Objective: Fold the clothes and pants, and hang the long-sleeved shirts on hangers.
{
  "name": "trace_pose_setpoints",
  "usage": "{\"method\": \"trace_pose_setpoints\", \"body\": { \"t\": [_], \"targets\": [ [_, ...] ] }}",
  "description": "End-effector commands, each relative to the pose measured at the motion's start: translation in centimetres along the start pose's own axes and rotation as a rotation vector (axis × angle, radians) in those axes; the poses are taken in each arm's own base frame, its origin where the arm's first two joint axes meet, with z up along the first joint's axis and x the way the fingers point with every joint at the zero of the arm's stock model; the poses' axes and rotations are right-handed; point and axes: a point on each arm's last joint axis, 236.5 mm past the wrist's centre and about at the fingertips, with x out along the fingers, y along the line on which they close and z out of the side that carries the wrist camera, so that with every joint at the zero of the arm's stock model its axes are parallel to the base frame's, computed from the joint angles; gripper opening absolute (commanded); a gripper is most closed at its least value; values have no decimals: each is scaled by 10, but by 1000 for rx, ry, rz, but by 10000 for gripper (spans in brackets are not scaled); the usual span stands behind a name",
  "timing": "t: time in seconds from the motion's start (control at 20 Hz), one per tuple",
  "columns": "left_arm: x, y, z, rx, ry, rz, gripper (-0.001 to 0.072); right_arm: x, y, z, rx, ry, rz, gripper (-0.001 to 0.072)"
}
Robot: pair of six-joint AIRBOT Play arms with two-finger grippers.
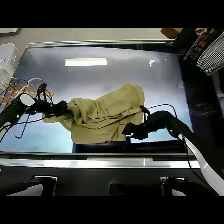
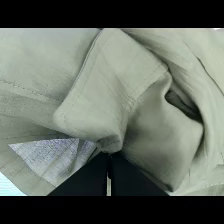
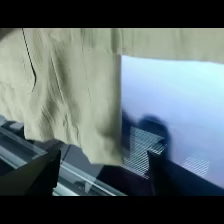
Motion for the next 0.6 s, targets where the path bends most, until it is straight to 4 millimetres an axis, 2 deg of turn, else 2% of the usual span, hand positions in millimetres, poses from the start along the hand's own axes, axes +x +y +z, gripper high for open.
{"method": "trace_pose_setpoints", "body": {
  "t": [0.0,0.05,0.15,0.25,0.3,0.35,0.4,0.45,0.55],
  "targets": [
    [0,0,-1,0,4,0,24,6,0,22,58,-110,-11,614],
    [0,0,-1,0,5,0,24,7,-1,26,77,-128,-12,609],
    [0,0,-1,0,5,0,23,14,0,28,109,-142,-14,547],
    [0,0,-1,0,4,0,23,29,11,17,86,-118,-19,477],
    [0,0,-1,0,6,0,24,37,16,6,61,-91,-24,393],
    [0,0,-2,0,7,0,23,41,21,-1,50,-76,-23,254],
    [0,0,-2,0,9,0,24,41,27,-4,46,-76,-19,83],
    [0,0,-3,0,12,0,23,36,32,-1,38,-93,-9,31],
    [-3,-2,-2,3,6,-3,23,14,46,17,16,-182,27,29]
  ]
}}
